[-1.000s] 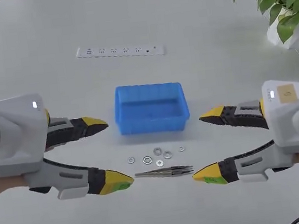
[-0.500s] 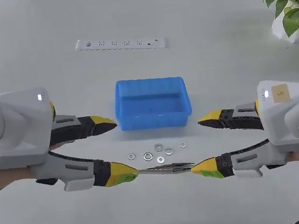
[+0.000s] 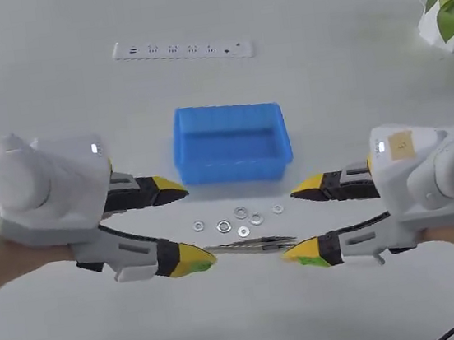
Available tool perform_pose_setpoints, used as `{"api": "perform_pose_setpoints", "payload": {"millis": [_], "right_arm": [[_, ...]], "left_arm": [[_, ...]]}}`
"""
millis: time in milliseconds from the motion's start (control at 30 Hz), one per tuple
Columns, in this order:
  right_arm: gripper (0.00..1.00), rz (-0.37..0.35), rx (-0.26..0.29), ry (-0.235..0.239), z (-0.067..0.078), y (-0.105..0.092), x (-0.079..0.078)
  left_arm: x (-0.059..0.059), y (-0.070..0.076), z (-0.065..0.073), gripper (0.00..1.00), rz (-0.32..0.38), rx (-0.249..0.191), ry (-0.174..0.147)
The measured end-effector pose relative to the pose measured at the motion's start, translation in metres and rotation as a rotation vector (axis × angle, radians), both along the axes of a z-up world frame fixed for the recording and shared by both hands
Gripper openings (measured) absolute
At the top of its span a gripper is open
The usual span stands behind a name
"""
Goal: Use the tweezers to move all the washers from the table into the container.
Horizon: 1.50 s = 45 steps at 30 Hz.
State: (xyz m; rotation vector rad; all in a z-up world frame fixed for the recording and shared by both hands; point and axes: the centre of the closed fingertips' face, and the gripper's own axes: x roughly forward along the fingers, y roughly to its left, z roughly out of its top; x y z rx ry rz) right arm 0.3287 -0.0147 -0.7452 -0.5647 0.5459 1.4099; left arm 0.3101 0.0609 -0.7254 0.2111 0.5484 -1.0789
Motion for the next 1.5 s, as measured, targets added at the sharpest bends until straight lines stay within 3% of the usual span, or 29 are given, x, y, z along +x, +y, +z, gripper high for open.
{"api": "perform_pose_setpoints", "payload": {"millis": [167,267,433,600,633,733,867,933,1033,1300,1433,1500], "right_arm": [[0.41,0.015,-0.028,0.012,-0.014,0.005,-0.002],[0.39,0.03,-0.052,0.023,-0.023,0.008,-0.003],[0.34,0.048,-0.09,0.037,-0.035,0.012,-0.004],[0.29,0.105,-0.161,0.031,-0.05,0.015,-0.006],[0.28,0.105,-0.174,0.028,-0.052,0.015,-0.005],[0.27,0.144,-0.203,0.008,-0.057,0.019,-0.008],[0.23,0.175,-0.23,0.006,-0.065,0.02,-0.008],[0.21,0.182,-0.225,0.01,-0.065,0.02,-0.008],[0.19,0.169,-0.225,0.006,-0.067,0.02,-0.004],[0.12,0.156,-0.232,0.0,-0.069,0.021,0.003],[0.12,0.149,-0.231,0.003,-0.07,0.02,0.003],[0.11,0.15,-0.235,0.001,-0.07,0.02,0.003]], "left_arm": [[0.0,-0.003,-0.023,0.56,-0.024,0.082,0.018],[0.0,-0.008,-0.031,0.54,-0.034,0.075,0.031],[0.0,-0.011,-0.046,0.48,-0.056,0.128,0.036],[-0.004,-0.014,-0.058,0.45,-0.083,0.155,0.068],[-0.006,-0.017,-0.058,0.44,-0.087,0.14,0.093],[-0.002,-0.018,-0.061,0.4,-0.081,0.156,0.076],[0.0,-0.016,-0.069,0.39,-0.098,0.183,0.095],[-0.002,-0.015,-0.073,0.38,-0.129,0.22,0.083],[-0.001,-0.021,-0.074,0.4,-0.129,0.209,0.089],[0.01,-0.021,-0.079,0.24,-0.209,0.284,0.004],[0.01,-0.022,-0.08,0.24,-0.226,0.285,0.013],[0.013,-0.024,-0.08,0.21,-0.234,0.292,-0.001]]}}
